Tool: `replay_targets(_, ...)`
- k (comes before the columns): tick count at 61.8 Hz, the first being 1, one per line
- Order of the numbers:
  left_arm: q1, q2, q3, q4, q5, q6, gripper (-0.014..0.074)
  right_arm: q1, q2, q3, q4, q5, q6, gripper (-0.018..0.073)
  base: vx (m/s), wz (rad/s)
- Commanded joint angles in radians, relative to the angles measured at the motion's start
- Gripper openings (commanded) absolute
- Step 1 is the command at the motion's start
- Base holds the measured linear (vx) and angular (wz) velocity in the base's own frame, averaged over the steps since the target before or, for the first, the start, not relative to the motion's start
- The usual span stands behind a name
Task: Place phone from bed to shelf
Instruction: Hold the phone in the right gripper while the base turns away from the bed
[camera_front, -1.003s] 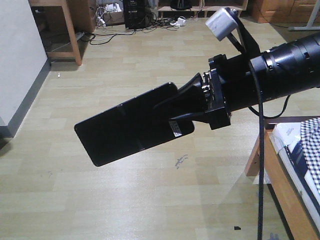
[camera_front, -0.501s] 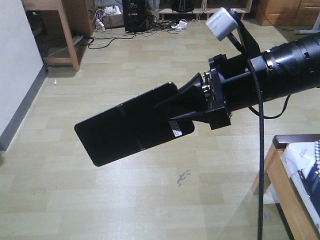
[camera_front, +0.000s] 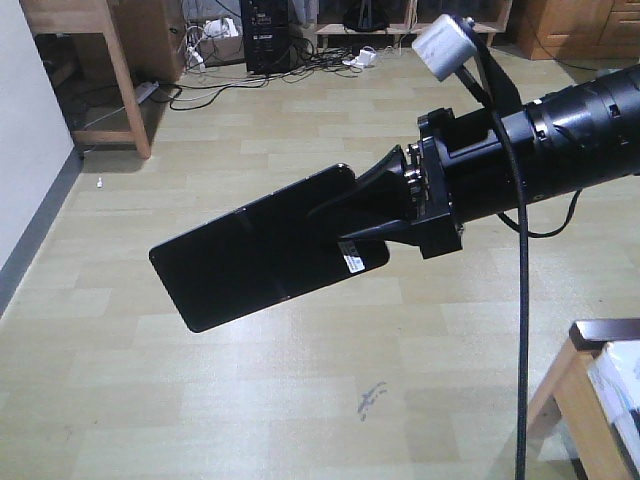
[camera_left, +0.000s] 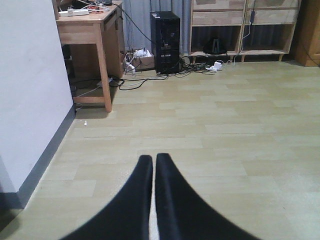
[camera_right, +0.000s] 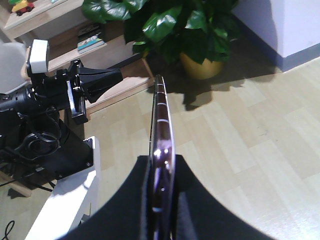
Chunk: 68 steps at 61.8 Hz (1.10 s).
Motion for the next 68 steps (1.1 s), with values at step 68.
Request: replay_targets(68,-0.004,-0.005,0.003,-0.009,-0.069,-0.004,0.0001,-0.001,-0.038,-0.026,0.093,0.064,-0.003,-0.0004,0.38,0.04)
